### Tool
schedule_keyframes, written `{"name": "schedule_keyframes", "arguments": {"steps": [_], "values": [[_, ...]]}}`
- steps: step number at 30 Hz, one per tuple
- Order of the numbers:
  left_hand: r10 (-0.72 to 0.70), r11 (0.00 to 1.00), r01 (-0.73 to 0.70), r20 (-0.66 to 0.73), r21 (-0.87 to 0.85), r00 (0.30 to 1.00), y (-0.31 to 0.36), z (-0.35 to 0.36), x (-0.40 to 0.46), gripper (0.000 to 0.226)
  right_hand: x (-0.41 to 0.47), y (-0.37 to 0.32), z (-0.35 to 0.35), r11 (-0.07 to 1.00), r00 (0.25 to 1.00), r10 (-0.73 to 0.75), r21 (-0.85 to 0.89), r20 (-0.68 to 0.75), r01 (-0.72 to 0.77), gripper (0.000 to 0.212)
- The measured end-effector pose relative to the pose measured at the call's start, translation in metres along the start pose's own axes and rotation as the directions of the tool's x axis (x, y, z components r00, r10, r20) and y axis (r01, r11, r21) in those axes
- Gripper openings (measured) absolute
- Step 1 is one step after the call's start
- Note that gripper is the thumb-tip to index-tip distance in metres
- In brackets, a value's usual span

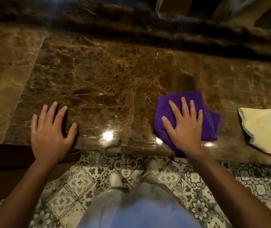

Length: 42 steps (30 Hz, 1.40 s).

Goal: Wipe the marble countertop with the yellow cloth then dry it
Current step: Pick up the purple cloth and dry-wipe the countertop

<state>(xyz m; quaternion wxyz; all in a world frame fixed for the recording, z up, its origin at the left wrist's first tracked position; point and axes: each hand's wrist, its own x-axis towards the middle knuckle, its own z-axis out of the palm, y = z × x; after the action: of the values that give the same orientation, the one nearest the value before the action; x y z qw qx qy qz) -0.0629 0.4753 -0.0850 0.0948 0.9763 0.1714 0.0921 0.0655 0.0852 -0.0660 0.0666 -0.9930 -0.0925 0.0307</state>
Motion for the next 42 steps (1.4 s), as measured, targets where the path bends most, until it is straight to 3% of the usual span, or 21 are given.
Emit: {"name": "schedule_keyframes", "arguments": {"steps": [5,12,15,18,22,27,30,35,38,42], "values": [[0.008,1.0,-0.008,-0.029,0.021,1.0,-0.002,0.003,0.002,0.066,0.092,-0.012,-0.003,0.999,0.999,0.033,0.006,-0.025,-0.033,0.075],[-0.002,0.999,0.003,-0.04,0.041,0.999,0.005,-0.004,0.002,0.065,0.196,-0.051,-0.011,0.995,0.997,0.068,0.067,0.046,-0.071,0.075],[-0.01,0.999,0.01,-0.001,0.031,1.0,0.006,-0.007,0.001,0.067,0.17,-0.079,-0.009,0.992,0.996,-0.083,0.104,0.043,0.078,0.071],[-0.008,1.0,0.007,0.033,0.022,0.999,0.005,-0.008,0.001,0.069,0.099,-0.108,0.002,0.961,0.959,-0.273,0.071,0.08,0.268,0.08],[0.034,0.999,-0.033,0.067,-0.011,0.997,0.002,-0.012,-0.001,0.068,-0.007,-0.112,0.014,0.921,0.918,-0.39,0.046,0.075,0.387,0.082],[0.0,0.996,0.002,0.027,-0.084,1.0,-0.037,-0.022,0.005,0.063,-0.068,-0.056,0.015,0.967,0.967,-0.253,-0.013,0.031,0.253,0.078],[-0.085,0.991,0.081,-0.03,-0.108,0.996,-0.055,-0.026,0.011,0.062,-0.032,-0.038,0.007,0.997,0.998,-0.067,-0.035,0.015,0.067,0.081],[-0.136,0.987,0.125,-0.112,-0.101,0.984,-0.052,-0.016,0.011,0.055,0.075,-0.054,0.006,0.988,0.987,0.152,0.004,-0.049,-0.152,0.09],[-0.137,0.988,0.125,-0.134,-0.093,0.981,-0.055,-0.015,0.011,0.053,0.144,-0.085,0.005,0.984,0.985,0.173,0.041,-0.025,-0.172,0.088],[-0.135,0.987,0.118,-0.166,-0.111,0.977,-0.054,-0.014,0.012,0.051,0.206,-0.154,0.005,0.998,0.998,0.043,0.053,0.052,-0.046,0.08]]}}
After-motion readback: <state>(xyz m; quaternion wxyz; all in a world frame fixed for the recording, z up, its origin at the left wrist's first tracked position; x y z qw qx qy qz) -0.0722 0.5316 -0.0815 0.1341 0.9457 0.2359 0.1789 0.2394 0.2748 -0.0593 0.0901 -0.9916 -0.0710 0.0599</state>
